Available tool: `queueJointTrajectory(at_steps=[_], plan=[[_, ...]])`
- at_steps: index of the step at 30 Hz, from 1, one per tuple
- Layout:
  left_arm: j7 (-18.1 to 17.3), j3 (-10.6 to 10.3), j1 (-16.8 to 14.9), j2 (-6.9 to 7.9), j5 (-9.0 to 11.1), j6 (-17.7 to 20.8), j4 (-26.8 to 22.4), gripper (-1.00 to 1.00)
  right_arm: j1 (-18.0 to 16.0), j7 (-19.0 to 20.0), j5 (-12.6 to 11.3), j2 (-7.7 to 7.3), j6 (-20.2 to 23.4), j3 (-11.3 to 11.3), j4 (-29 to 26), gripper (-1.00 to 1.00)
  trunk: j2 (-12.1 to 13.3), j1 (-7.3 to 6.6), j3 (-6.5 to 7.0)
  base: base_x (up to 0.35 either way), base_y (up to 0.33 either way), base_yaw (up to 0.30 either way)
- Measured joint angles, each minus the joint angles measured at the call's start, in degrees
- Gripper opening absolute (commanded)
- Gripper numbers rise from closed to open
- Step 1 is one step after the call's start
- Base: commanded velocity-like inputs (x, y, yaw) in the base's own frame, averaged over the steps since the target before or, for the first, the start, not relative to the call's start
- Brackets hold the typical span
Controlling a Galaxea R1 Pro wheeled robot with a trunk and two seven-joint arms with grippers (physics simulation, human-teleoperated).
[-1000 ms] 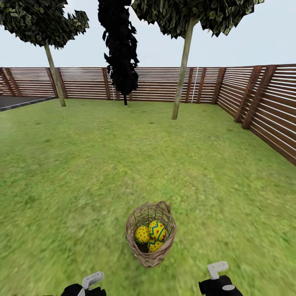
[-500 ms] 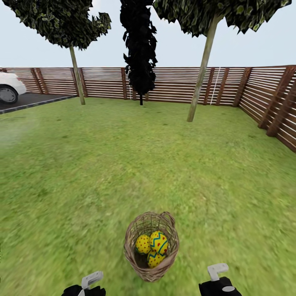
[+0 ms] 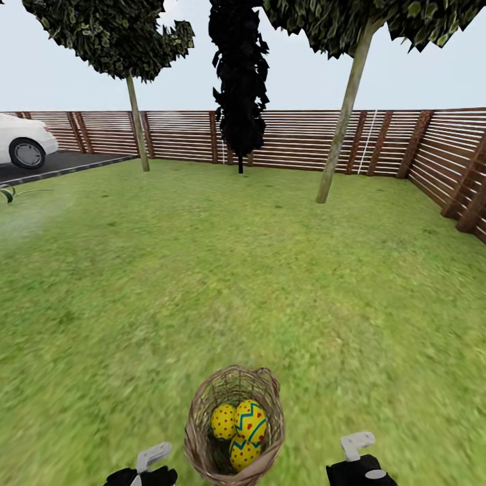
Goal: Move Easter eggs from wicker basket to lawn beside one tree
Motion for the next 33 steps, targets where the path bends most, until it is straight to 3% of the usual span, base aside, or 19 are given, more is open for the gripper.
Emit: queueJointTrajectory(at_steps=[4, 13, 20, 25, 33], plan=[[-0.24, -0.08, 0.0, -0.58, 4.34, -4.97, 2.65, 1.0, 0.0, 0.05, -0.01, 0.0, -1.94, -0.07, 0.03, 1.0, 0.0, 0.0, 0.0, 0.237, -0.25, 0.001], [-3.59, -0.08, 0.0, -0.97, 5.78, -7.47, 3.51, 1.0, 0.0, 0.07, -0.04, -0.01, -2.97, 0.0, 0.2, 1.0, 0.0, 0.02, 0.0, 0.15, -0.153, 0.0], [-3.76, -0.13, 0.24, -1.06, 11.5, -13.39, 3.61, 1.0, -0.01, 0.04, -0.18, 0.02, -3.0, 0.03, 0.19, 1.0, 0.0, 0.03, 0.0, 0.006, -0.006, 0.0], [-3.73, -0.15, 0.26, -1.31, 12.09, -14.0, 3.59, 1.0, -0.01, 0.02, -0.19, 0.07, -3.01, 0.02, 0.23, 1.0, 0.0, 0.03, 0.0, 0.0, 0.0, 0.0], [-3.44, 0.88, 0.27, -1.14, 12.14, -14.17, 3.37, 1.0, -0.01, 0.15, -0.54, -0.1, -3.23, -0.6, -0.52, 1.0, -3.19, 1.78, -1.43, 0.0, 0.0, 0.0]])
